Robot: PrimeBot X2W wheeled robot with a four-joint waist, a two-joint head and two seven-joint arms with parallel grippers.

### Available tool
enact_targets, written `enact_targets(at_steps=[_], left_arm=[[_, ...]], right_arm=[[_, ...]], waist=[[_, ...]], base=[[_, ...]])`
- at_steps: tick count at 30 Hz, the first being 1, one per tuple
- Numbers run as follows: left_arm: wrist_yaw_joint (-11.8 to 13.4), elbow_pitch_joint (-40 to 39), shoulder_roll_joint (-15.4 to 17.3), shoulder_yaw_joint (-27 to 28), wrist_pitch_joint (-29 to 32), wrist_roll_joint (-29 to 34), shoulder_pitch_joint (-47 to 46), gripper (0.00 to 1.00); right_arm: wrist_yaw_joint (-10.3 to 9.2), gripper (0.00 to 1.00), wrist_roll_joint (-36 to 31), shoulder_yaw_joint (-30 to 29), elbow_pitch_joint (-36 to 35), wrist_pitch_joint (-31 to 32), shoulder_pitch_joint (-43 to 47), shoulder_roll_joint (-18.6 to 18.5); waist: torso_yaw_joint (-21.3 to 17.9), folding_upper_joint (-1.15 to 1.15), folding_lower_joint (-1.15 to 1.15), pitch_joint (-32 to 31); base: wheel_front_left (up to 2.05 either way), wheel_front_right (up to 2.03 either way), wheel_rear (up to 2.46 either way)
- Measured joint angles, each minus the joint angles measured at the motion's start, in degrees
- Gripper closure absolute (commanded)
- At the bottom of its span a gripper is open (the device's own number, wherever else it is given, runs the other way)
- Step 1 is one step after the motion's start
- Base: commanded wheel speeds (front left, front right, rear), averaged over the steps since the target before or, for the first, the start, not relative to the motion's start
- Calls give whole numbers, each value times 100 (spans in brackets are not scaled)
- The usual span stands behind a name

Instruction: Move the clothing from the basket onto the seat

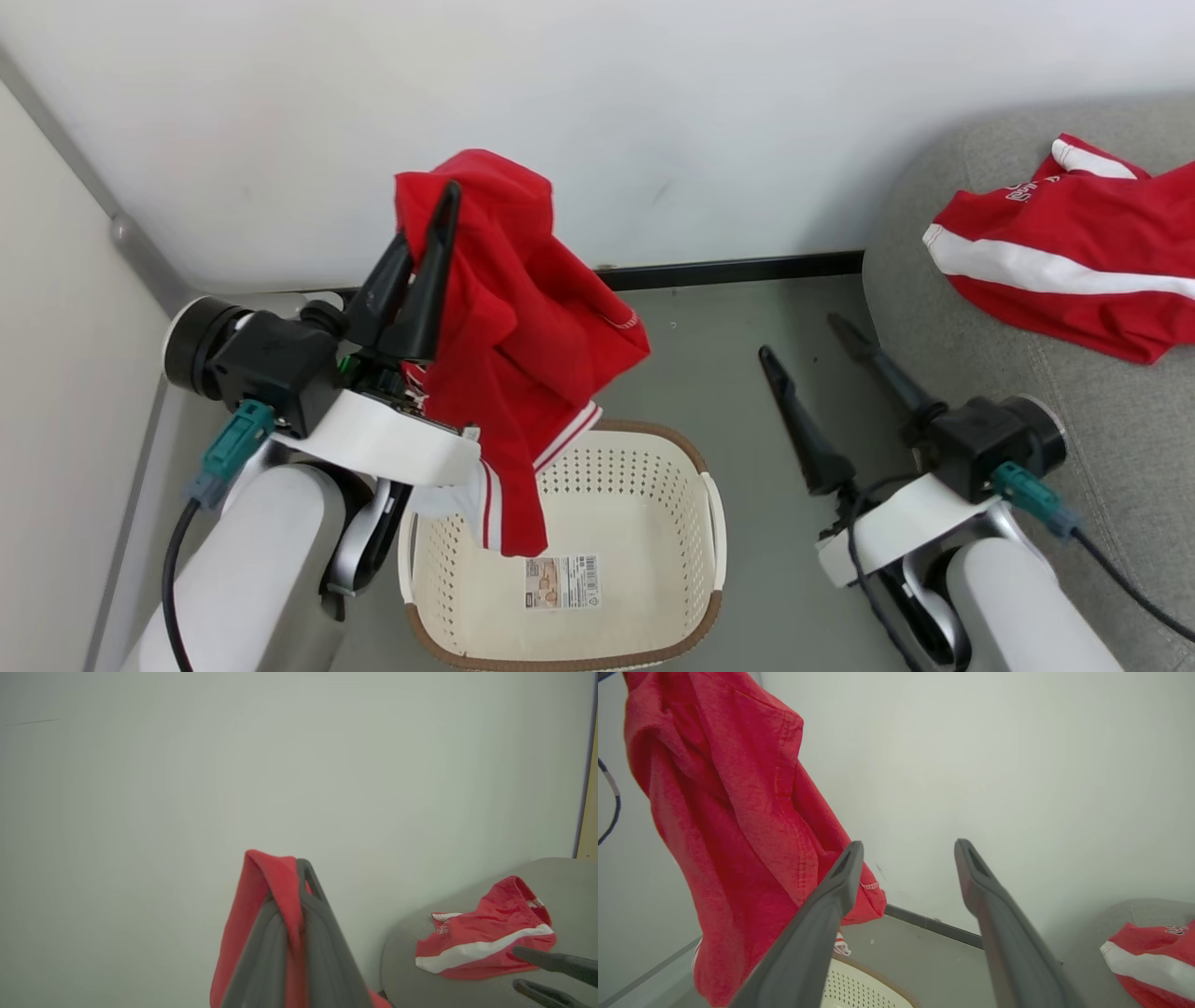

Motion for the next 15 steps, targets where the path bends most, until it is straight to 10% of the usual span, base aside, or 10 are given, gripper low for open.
enact_targets(at_steps=[15], left_arm=[[-181, -453, -109, -499, 164, 145, -166, 100]], right_arm=[[0, 0, 392, 1195, 242, 0, 31, -223]], waist=[[43, 0, 0, -351]], base=[[0, 0, 0]])
